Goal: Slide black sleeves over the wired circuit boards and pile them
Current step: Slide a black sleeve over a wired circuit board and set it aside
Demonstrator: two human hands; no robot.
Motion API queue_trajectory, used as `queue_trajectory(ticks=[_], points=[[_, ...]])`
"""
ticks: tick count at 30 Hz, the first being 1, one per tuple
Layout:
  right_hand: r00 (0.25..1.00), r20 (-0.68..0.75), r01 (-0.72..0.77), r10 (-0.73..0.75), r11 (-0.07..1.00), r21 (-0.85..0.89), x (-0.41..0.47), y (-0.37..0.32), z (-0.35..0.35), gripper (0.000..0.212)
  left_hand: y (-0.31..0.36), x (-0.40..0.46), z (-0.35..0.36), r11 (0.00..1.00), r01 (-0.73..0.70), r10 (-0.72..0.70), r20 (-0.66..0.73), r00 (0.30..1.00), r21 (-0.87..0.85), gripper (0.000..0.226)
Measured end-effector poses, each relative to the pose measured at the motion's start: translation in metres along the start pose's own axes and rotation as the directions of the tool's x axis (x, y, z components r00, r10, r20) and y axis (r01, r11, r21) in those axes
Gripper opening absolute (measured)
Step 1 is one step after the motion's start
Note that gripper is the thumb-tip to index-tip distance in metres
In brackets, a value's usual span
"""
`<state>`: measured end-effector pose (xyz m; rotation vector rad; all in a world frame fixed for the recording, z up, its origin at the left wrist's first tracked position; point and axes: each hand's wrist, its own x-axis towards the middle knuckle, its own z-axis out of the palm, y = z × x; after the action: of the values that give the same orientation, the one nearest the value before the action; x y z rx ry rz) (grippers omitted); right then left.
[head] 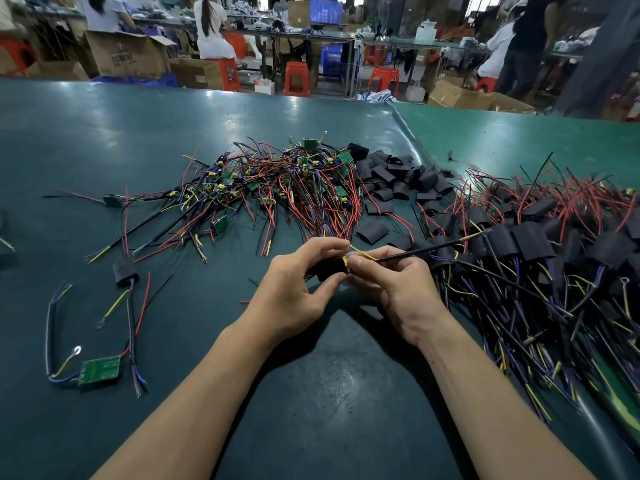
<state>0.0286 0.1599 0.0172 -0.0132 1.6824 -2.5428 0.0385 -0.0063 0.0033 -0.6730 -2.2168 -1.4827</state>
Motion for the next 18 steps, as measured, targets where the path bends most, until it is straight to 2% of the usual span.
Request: queue_trajectory(ticks=[10,15,18], points=[[0.999,-0.032,-0.013,0.011,0.997,-0.071,-0.0032,-0.0065,0.0003,0.025,0.0060,0.0011,0.0002,0.998,-0.048,0.048,-0.010,0.999,0.048,0.045],[0.997,-0.066,0.032,-0.034,0.999,-0.032,-0.0016,-0.0074,-0.0014,0.006,0.0023,0.0021,-0.0054,0.986,0.094,-0.085,-0.069,0.994,0.136,0.041],[0.997,-0.059,0.038,-0.040,0.998,-0.040,-0.0013,-0.0076,-0.0008,0.008,0.0018,0.0019,-0.0061,0.986,0.114,-0.108,-0.050,0.993,0.125,0.033]])
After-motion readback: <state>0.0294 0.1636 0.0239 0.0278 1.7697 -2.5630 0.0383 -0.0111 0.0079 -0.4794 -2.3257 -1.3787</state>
